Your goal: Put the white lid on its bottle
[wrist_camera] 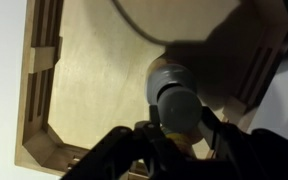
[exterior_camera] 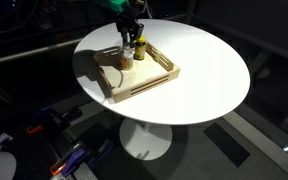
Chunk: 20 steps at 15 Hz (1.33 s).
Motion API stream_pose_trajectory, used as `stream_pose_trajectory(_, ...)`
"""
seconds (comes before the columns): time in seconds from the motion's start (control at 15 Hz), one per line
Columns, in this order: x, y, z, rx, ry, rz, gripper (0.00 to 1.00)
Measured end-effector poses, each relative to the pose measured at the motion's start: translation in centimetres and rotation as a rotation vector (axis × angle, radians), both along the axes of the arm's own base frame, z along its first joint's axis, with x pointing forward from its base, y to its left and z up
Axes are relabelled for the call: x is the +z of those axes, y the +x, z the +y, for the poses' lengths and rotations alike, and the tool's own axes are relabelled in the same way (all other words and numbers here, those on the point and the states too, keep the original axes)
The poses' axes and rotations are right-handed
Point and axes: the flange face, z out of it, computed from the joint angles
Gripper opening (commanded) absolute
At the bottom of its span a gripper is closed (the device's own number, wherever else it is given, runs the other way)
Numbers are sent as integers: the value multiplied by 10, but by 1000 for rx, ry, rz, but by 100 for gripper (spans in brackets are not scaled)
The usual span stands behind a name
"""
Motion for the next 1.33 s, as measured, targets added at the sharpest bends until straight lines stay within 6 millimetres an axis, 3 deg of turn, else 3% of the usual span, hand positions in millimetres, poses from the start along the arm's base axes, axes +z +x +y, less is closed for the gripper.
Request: stream_pose_trajectory(1.33,-2,-2,-6,-4,-3,14,19)
